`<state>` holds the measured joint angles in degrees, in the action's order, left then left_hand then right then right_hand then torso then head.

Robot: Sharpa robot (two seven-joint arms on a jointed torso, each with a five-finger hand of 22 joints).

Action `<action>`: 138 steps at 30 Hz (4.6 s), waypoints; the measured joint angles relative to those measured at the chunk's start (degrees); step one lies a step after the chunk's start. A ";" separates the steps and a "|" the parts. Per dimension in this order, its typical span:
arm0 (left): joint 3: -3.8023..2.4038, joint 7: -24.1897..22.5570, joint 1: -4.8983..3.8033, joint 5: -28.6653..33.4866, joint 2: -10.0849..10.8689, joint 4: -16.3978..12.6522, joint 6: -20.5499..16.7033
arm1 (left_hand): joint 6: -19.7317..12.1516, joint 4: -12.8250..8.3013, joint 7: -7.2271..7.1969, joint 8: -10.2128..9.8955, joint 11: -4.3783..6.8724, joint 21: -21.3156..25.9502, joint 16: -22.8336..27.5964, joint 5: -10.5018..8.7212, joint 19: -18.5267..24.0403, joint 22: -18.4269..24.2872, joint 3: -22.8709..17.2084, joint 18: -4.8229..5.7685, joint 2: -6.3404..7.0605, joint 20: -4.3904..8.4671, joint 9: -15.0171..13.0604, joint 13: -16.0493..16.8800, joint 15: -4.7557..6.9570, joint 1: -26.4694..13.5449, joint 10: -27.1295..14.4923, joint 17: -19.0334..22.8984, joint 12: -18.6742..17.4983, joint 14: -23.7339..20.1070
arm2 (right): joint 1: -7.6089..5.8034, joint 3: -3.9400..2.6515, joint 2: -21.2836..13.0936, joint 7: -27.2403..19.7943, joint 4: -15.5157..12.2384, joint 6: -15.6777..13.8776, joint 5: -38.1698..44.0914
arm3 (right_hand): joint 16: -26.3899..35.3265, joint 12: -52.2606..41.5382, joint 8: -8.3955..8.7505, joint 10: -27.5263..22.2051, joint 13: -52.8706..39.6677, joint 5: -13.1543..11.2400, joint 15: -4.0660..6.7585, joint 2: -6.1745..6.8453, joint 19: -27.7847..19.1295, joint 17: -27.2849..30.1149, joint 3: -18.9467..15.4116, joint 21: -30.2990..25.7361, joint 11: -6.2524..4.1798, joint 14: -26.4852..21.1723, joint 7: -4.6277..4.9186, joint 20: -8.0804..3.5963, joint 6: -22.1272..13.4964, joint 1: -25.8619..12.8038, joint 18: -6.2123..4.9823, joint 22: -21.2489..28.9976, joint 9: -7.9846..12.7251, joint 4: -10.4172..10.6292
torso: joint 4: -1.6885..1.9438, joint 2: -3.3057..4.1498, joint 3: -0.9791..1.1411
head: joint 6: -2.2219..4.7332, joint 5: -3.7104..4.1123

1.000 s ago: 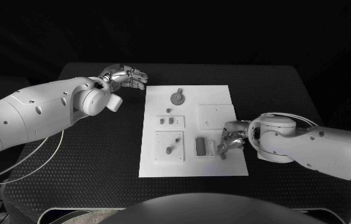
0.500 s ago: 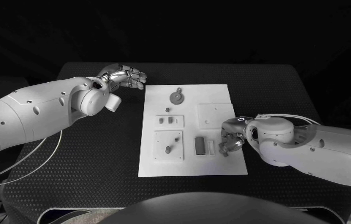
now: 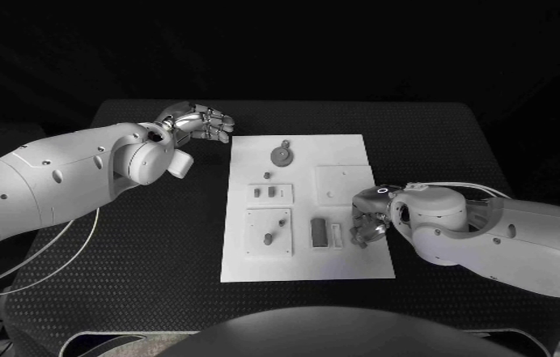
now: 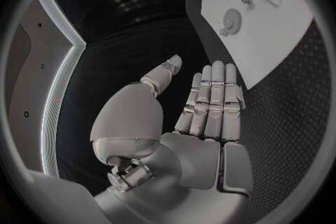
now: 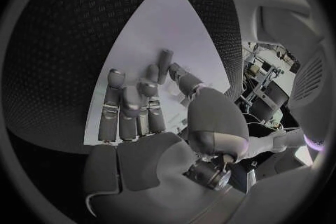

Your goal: Assemble the parts on the task board

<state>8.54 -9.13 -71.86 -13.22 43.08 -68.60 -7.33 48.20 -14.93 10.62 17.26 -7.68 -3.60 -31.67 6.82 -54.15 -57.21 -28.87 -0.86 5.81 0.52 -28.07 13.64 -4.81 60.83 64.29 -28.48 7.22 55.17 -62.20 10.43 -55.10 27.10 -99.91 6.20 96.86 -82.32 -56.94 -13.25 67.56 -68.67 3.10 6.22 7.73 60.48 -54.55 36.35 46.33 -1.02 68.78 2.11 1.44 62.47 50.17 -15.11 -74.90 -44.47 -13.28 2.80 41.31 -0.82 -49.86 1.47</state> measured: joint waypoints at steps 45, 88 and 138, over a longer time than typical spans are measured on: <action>0.02 0.20 0.00 -0.01 -0.12 -0.18 0.04 | 0.00 0.15 0.00 0.00 0.00 0.00 0.22 0.00 0.00 -0.02 0.15 0.00 0.00 0.00 0.04 0.01 0.00 0.00 0.00 -0.26 0.00 0.00 | -2.29 0.67 -1.42 0.94 -0.64 -16.61 -36.23 | -2.42 -2.01 -0.78 2.37 -0.21 -0.39 0.61 -4.87 0.84 -4.35 -0.94 1.61 -1.13 4.35 1.49 -0.83 0.69 4.63 0.96 0.00 7.86 -3.55 | 0.01 -0.01 -0.04 | -0.05 0.38; 0.04 0.52 -0.01 -0.01 -0.14 -0.29 0.23 | 0.00 0.15 0.00 0.00 0.00 0.00 0.45 0.00 0.00 0.02 0.15 0.00 -0.01 0.00 0.08 0.02 0.00 0.01 0.00 -0.53 0.23 0.00 | -0.68 1.12 1.81 1.92 2.80 -15.54 -39.37 | -2.40 -2.28 -1.26 2.58 -0.53 -0.41 0.80 -6.75 1.26 -4.18 -2.13 1.60 -0.92 4.53 1.68 -0.83 1.34 2.76 0.96 0.00 8.20 -3.31 | 0.05 0.01 -0.01 | -0.14 0.20; 0.08 0.84 -0.01 -0.02 -0.17 -0.20 0.42 | 0.00 0.46 0.00 0.00 0.00 0.00 0.67 0.00 0.00 0.06 0.15 0.00 -0.21 0.00 0.12 -0.02 0.00 -0.20 0.00 -0.73 0.23 0.00 | -0.27 1.21 0.38 -0.55 3.82 -14.41 -39.42 | -2.18 -2.05 -0.76 1.87 -0.70 0.00 1.16 7.07 1.66 -0.77 2.48 1.11 -0.65 2.16 1.82 -1.23 0.28 -6.26 0.89 0.00 10.29 7.44 | 0.01 -0.01 0.02 | -0.04 0.53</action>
<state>8.62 -8.29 -71.87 -13.24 42.91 -68.80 -6.91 48.20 -14.47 10.62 17.26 -7.68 -3.60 -31.01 6.82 -54.16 -57.15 -28.72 -0.86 5.60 0.52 -27.96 13.61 -4.81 60.63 64.29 -29.21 7.45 55.17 -62.47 11.64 -54.71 26.54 -96.09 -8.21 57.44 -84.50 -58.99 -14.01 69.43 -69.37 3.11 7.38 14.79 62.14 -55.32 38.83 47.43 -1.67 70.94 3.93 0.21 62.75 43.91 -14.22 -74.90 -34.18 -5.84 2.80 41.31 -0.80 -49.91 2.01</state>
